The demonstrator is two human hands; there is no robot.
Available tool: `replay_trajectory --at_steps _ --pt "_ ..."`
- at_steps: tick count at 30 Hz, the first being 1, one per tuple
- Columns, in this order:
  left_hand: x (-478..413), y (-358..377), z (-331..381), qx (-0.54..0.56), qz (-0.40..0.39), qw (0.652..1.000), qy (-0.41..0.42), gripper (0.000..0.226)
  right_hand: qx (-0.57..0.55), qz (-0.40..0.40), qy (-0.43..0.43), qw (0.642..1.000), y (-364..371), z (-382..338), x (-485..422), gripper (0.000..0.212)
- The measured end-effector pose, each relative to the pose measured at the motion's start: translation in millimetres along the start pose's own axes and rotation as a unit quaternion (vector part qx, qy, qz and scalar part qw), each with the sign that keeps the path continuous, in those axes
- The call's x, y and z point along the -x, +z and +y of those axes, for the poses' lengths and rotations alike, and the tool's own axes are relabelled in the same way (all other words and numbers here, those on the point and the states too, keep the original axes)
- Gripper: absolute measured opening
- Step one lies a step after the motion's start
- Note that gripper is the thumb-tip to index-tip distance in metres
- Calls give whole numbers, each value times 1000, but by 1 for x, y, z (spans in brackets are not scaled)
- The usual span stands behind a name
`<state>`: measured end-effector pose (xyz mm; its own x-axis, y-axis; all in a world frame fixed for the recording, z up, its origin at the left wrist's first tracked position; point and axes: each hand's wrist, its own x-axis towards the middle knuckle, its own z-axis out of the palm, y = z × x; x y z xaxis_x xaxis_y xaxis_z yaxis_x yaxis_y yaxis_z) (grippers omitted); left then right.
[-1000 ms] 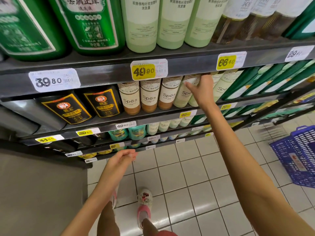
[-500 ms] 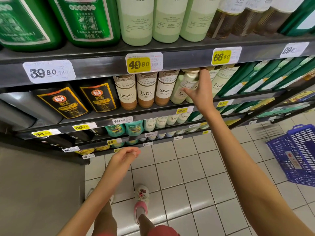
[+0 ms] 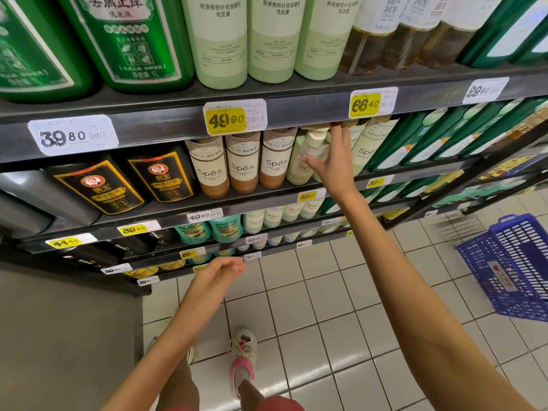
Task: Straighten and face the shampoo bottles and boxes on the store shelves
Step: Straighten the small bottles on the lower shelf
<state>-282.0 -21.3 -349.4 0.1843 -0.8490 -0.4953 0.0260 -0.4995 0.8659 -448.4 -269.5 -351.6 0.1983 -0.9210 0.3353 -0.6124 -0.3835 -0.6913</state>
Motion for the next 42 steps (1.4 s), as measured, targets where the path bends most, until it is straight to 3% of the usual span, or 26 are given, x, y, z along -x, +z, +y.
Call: replay_trajectory --at_steps 7,13,17,21,26,31,35,38,42 --pt "0 -10 0 -1 22 1000 -4 18 56 38 19 998 8 -5 -5 44" --pt "1 -11 5 -1 25 1000 9 15 93 -2 21 995 5 -7 -11 53" --pt "2 -10 7 -15 20 1000 6 15 29 -18 19 999 1 -10 0 69" --pt "1 -8 11 -51 17 998 34 18 -34 -13 20 999 -8 -17 22 57" --pt "-1 0 12 -147 25 985 90 35 -78 18 143 987 -26 -42 52 74" --pt "11 29 3 -210 10 973 92 83 -185 -33 247 951 -44 -78 90 37" --pt "21 36 -7 -247 85 958 116 101 -212 -55 268 938 -46 -108 110 19" --pt "23 27 -9 -252 127 949 140 95 -219 -67 294 928 -45 -122 116 18" --pt "25 13 -4 -216 122 952 177 76 -311 -91 316 892 -41 -128 122 44"
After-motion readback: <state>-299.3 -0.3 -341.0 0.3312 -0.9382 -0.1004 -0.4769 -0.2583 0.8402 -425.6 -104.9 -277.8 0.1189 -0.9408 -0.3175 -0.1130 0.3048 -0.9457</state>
